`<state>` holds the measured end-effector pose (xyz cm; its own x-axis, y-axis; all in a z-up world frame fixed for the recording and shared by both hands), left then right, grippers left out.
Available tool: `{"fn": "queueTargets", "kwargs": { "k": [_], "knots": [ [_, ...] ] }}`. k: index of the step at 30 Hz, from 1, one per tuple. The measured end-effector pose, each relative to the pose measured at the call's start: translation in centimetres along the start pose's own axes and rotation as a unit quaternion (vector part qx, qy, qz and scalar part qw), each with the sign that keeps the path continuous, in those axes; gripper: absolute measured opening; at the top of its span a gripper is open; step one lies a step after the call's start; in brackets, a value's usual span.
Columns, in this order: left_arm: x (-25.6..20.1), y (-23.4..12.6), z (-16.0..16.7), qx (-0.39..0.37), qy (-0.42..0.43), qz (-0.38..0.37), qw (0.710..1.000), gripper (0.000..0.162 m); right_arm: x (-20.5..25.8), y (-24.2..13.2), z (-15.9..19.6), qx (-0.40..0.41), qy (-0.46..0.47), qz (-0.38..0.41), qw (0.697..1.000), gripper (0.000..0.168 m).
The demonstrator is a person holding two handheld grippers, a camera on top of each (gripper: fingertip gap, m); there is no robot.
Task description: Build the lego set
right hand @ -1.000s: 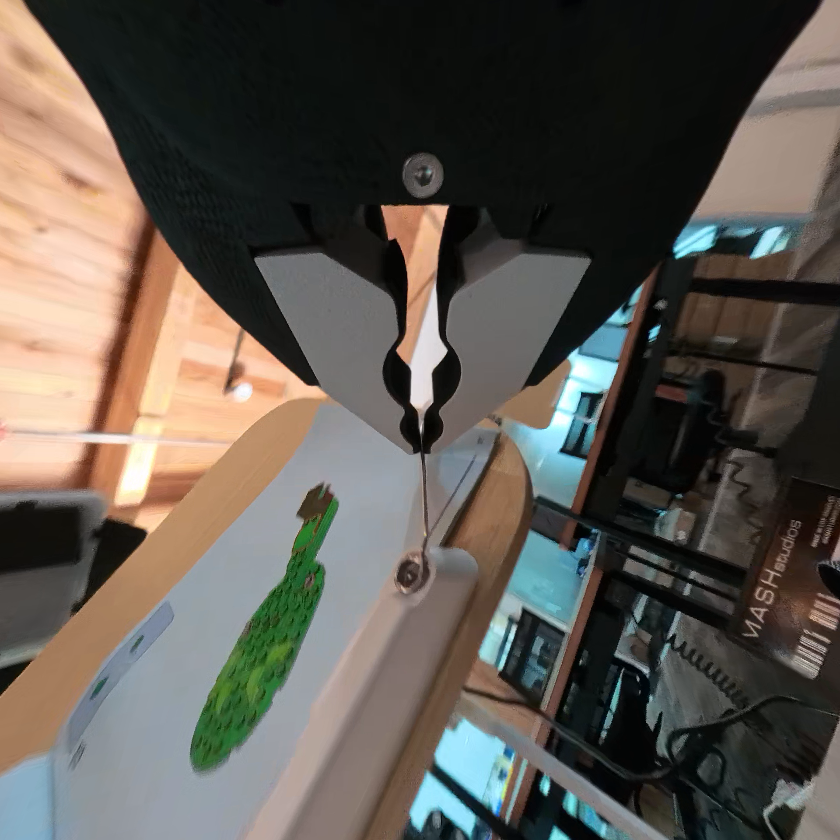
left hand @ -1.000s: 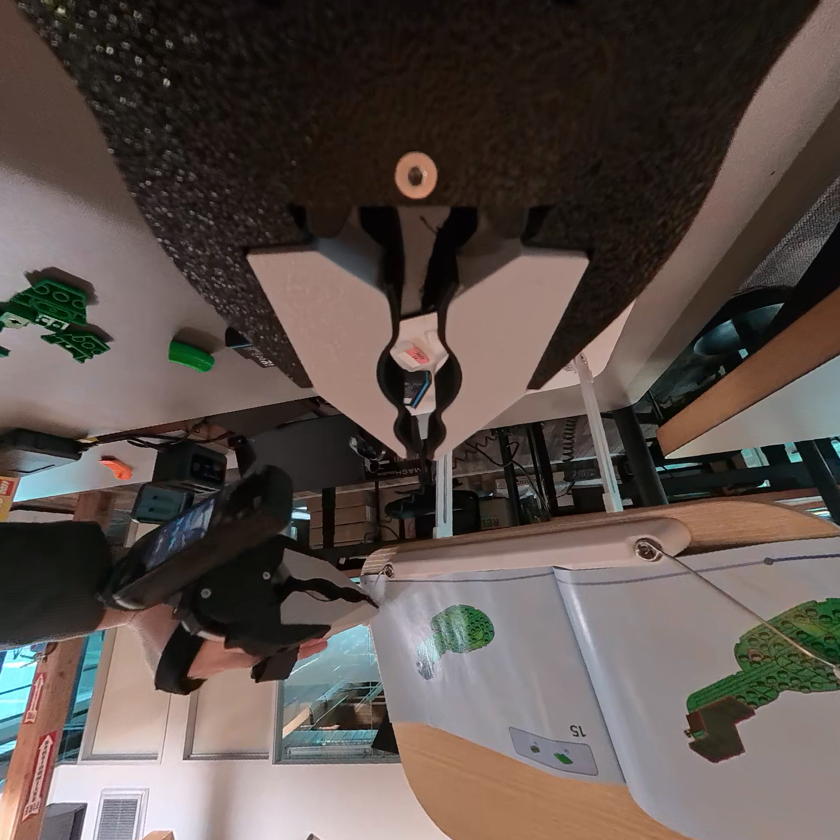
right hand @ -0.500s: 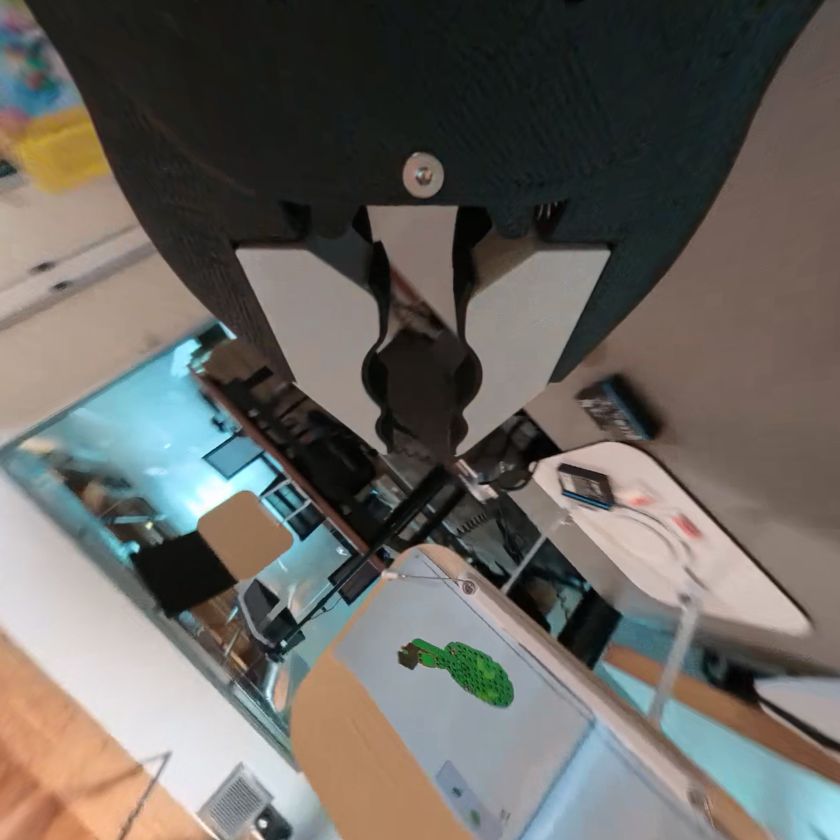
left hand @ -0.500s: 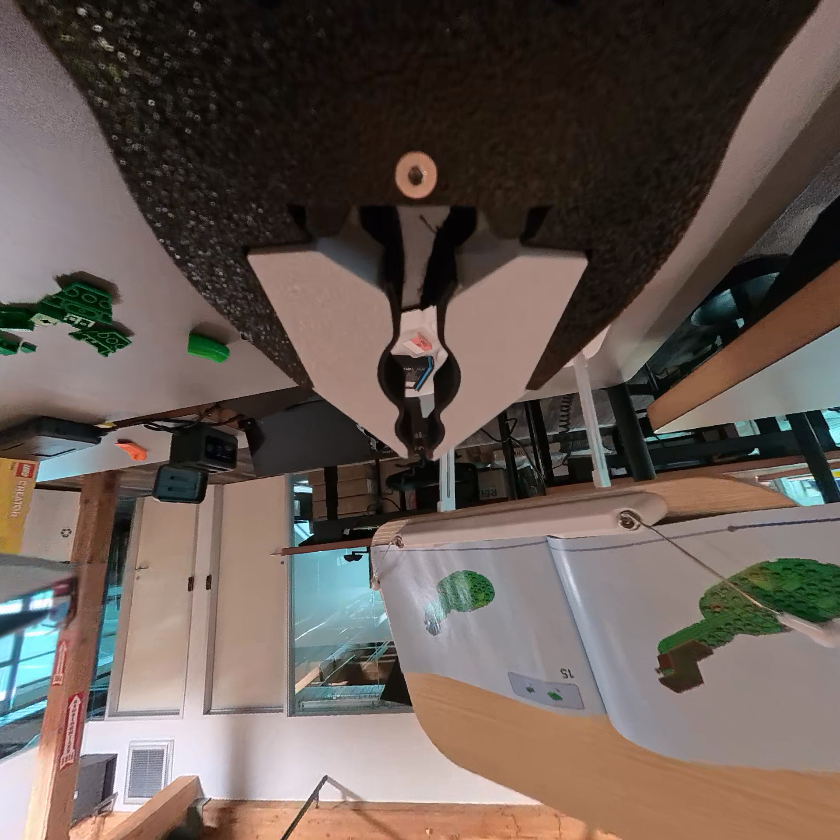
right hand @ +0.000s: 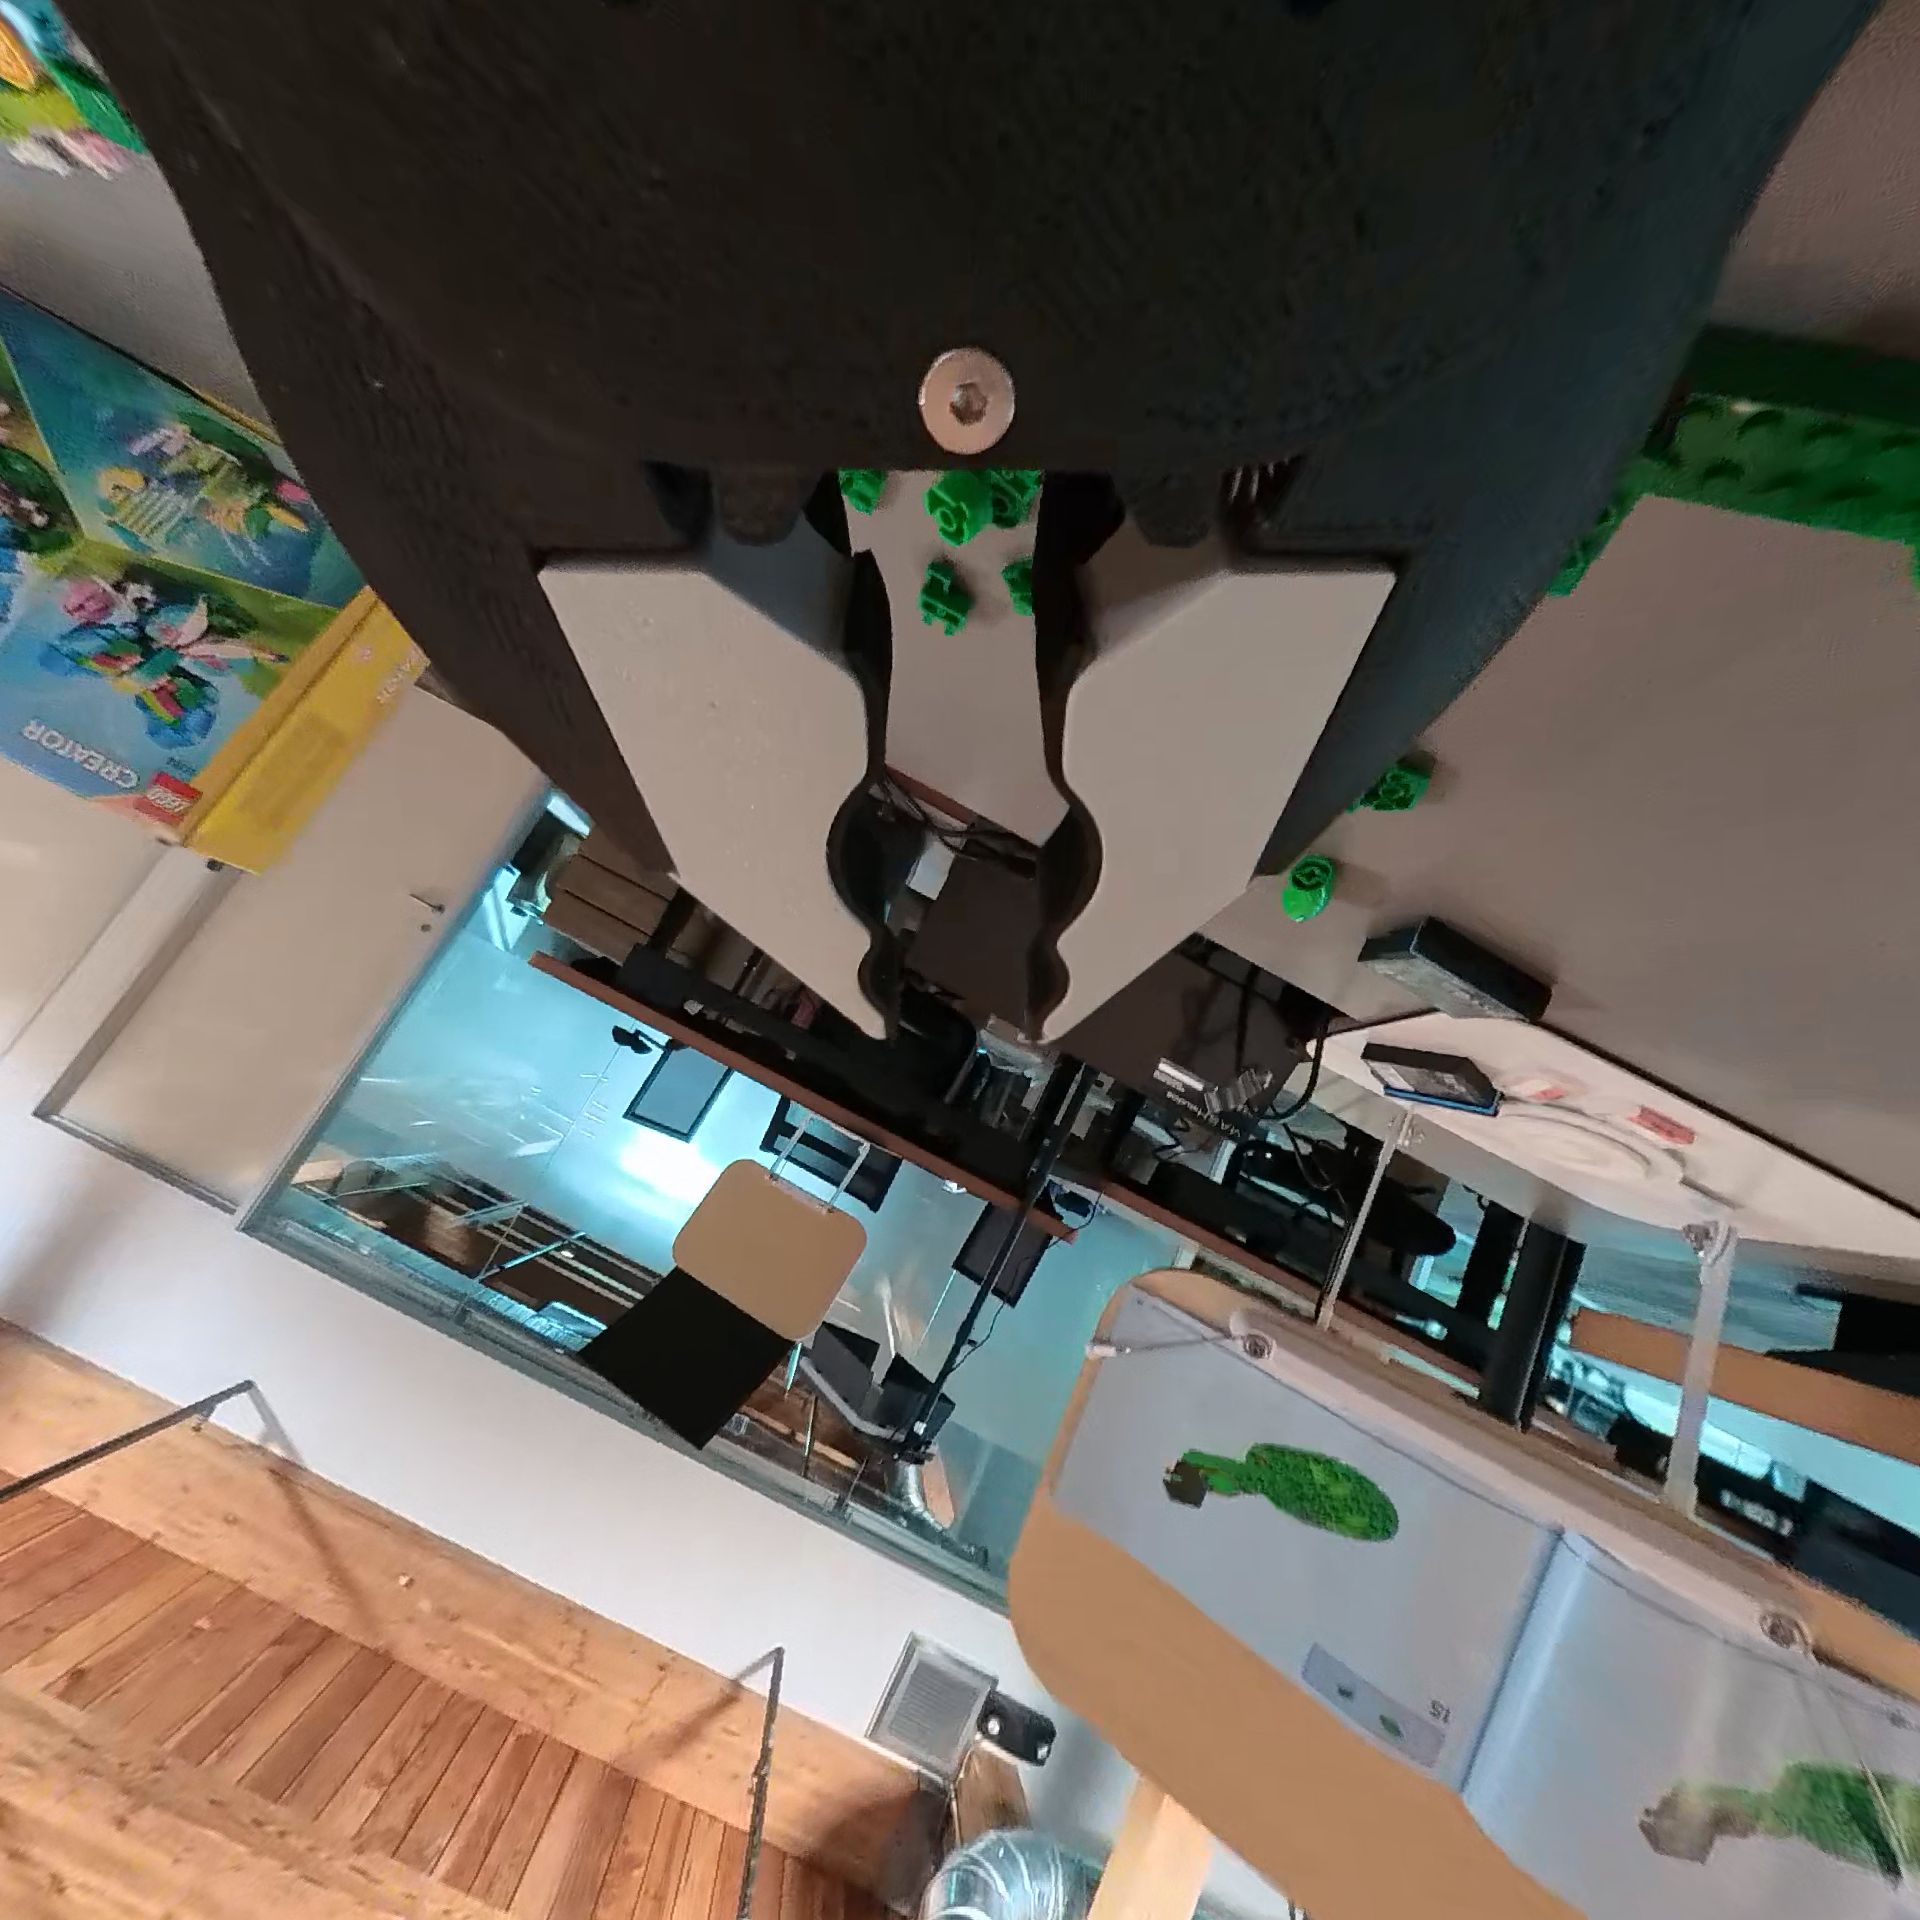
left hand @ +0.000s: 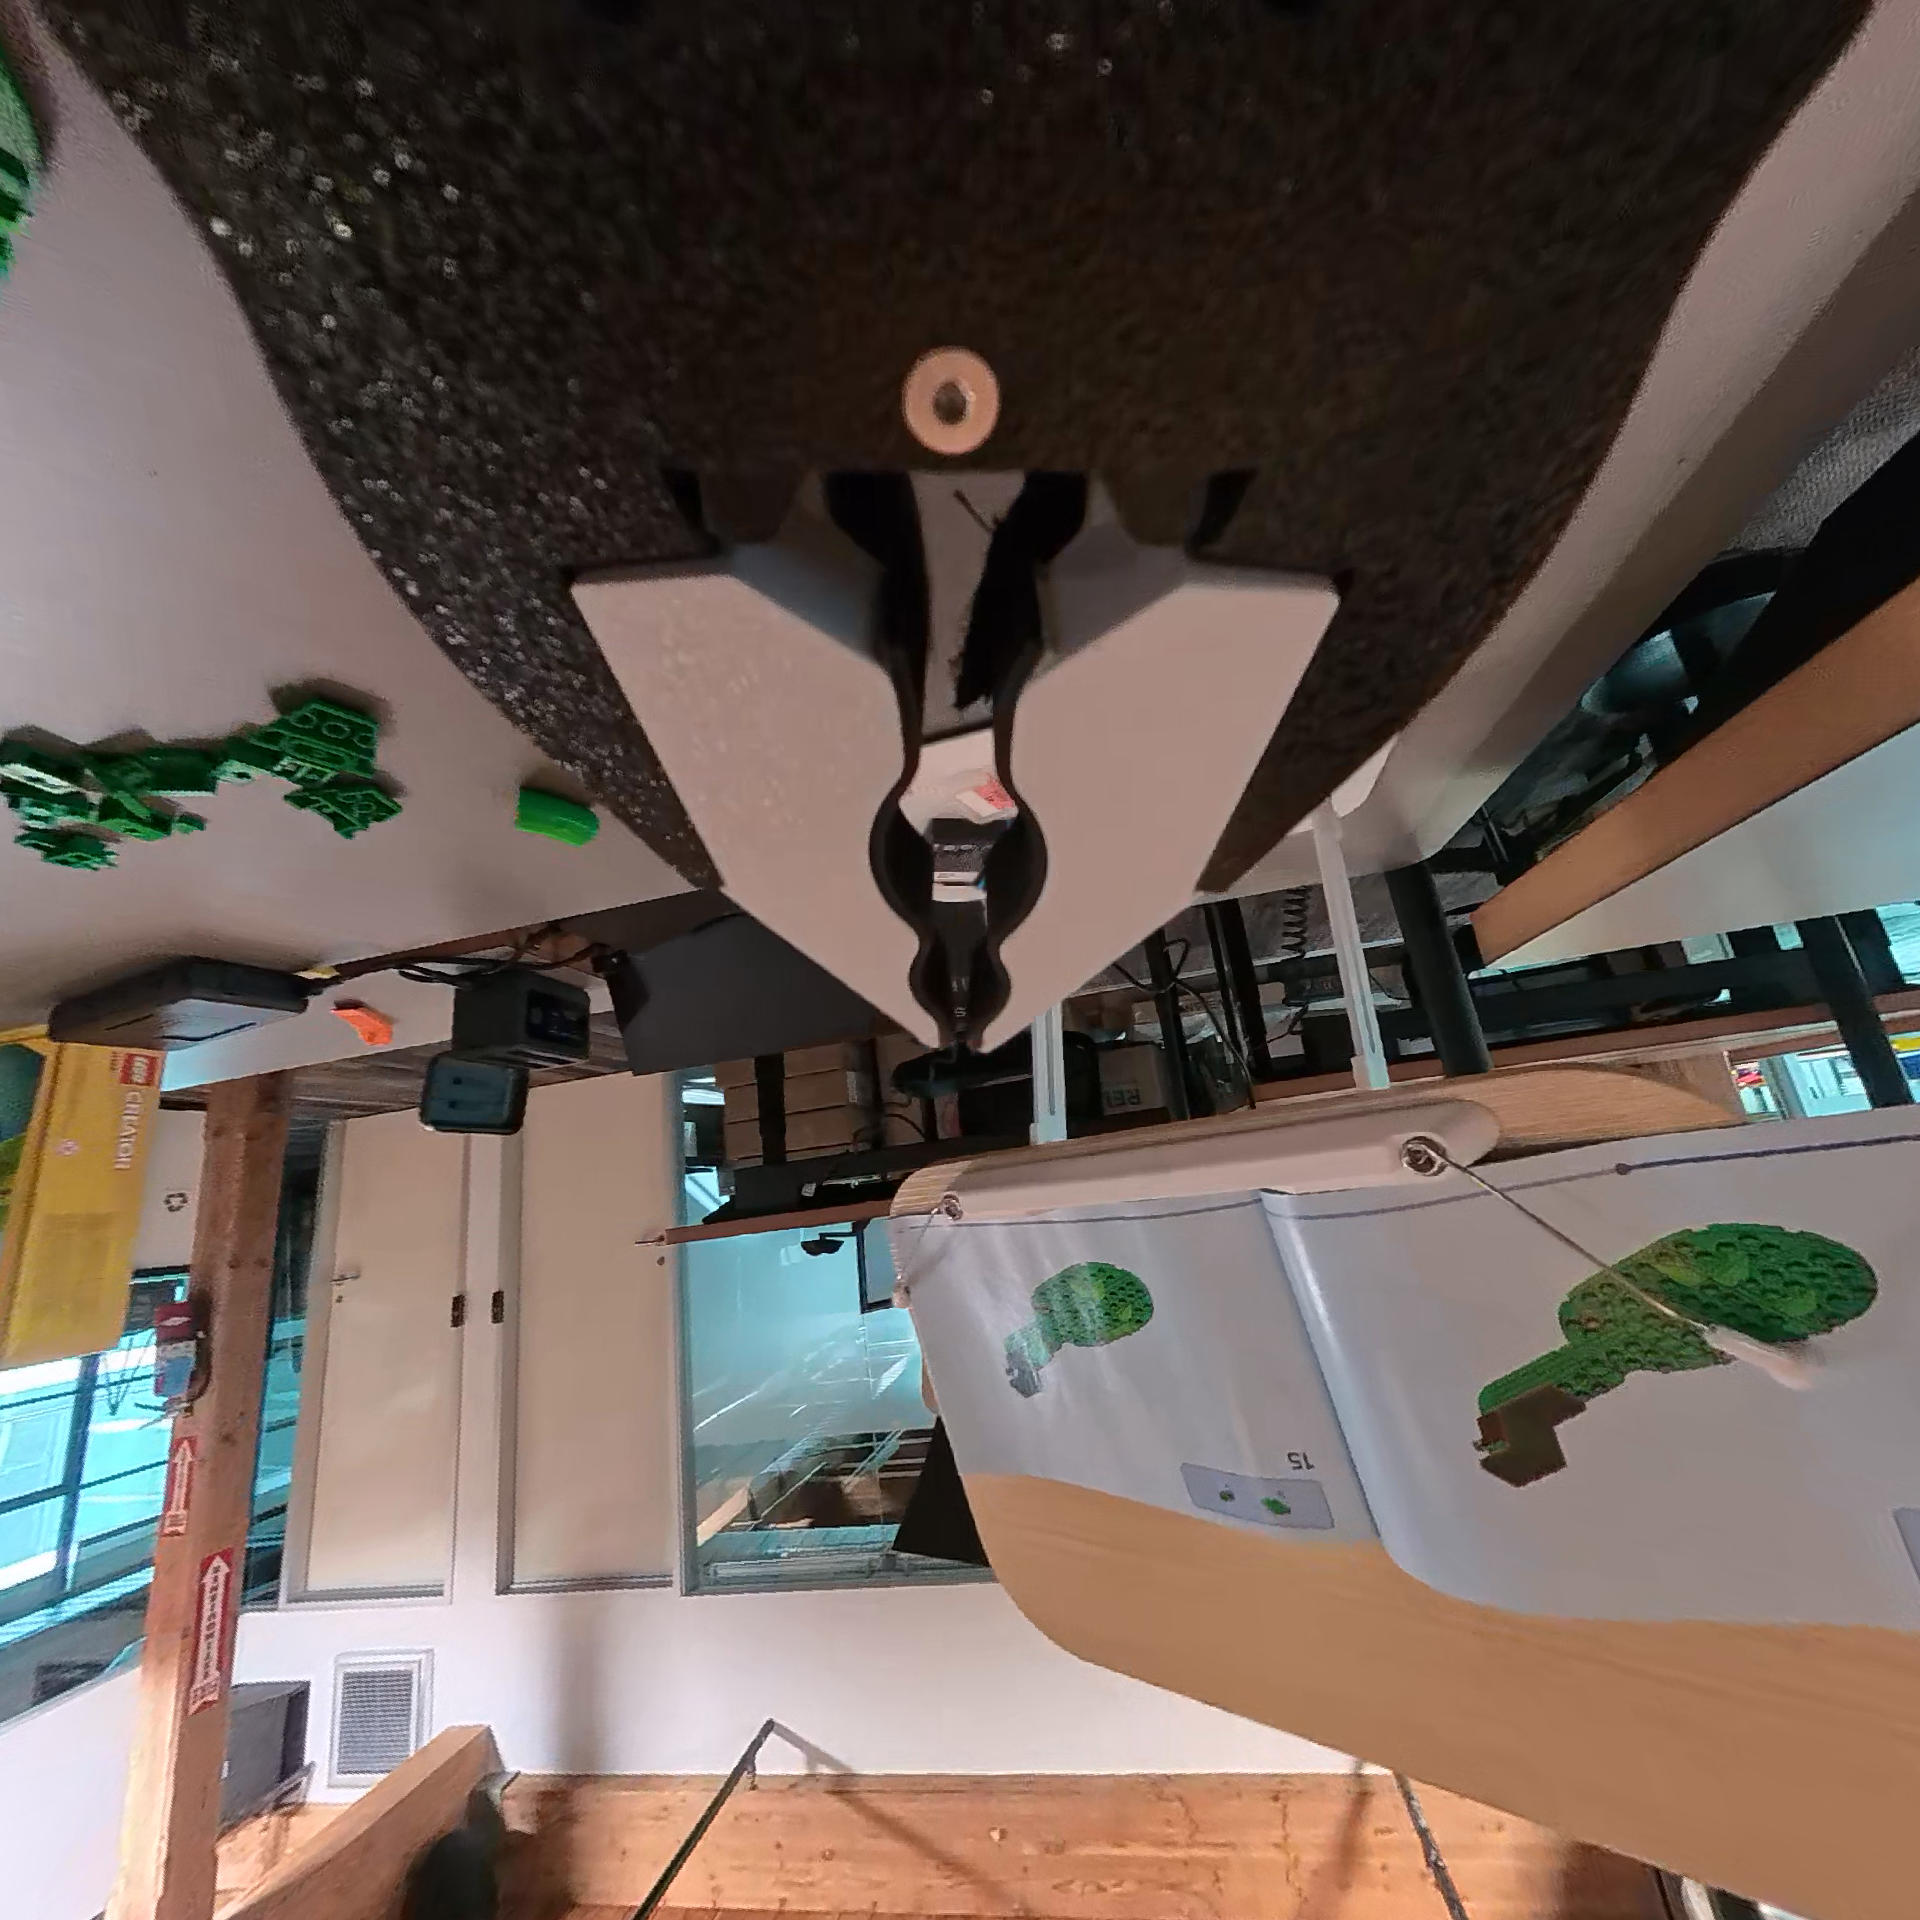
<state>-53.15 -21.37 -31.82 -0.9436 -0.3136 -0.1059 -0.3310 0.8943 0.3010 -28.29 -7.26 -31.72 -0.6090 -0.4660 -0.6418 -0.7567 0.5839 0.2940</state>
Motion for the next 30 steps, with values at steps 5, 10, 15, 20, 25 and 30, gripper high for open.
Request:
{"fn": "queueTargets", "kwargs": {
  "k": [5, 10, 15, 20, 25, 30],
  "knots": [
    [-0.8, -0.4, -0.1, -0.001, -0.009, 0.015, 1.0, 0.0, 0.6, 0.8, 0.9, 0.012, -0.021, -0.01, 1.0, 0.019],
    [-1.7, -0.1, 0.2, 0.005, -0.009, 0.032, 0.999, 0.0, 0.4, 1.7, 1.6, 0.018, -0.026, -0.005, 0.999, 0.017],
    [-1.9, -0.1, 0.2, 0.005, -0.01, 0.036, 0.999, 0.0, 0.3, 2.9, 2.1, 0.013, -0.031, -0.009, 0.999, 0.015],
    [-1.9, -0.1, 0.2, 0.005, -0.013, 0.037, 0.999, 0.0, 0.1, 3.2, 2.3, 0.012, -0.014, -0.01, 1.0, 0.015],
    [-2.3, 0.2, 0.4, 0.008, -0.012, 0.049, 0.999, 0.0, 0.1, 3.2, 2.4, 0.013, -0.01, -0.012, 1.0, 0.014],
    [-2.9, 0.3, 0.5, 0.011, -0.008, 0.06, 0.998, 0.0, 0.1, 3.2, 2.4, 0.012, 0.001, -0.014, 1.0, 0.014]
  ]
}}
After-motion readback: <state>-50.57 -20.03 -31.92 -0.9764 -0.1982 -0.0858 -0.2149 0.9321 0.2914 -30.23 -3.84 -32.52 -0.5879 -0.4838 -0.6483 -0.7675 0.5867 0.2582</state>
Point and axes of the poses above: each gripper's, where its closed fingertips meet, y out along the fingers, z out of its underside, x = y × z across the jaws, the point moved 5 cm from there along -y, back along the fingers, and after that the axes turned 14 degrees about -y, right-handed, at the moved point
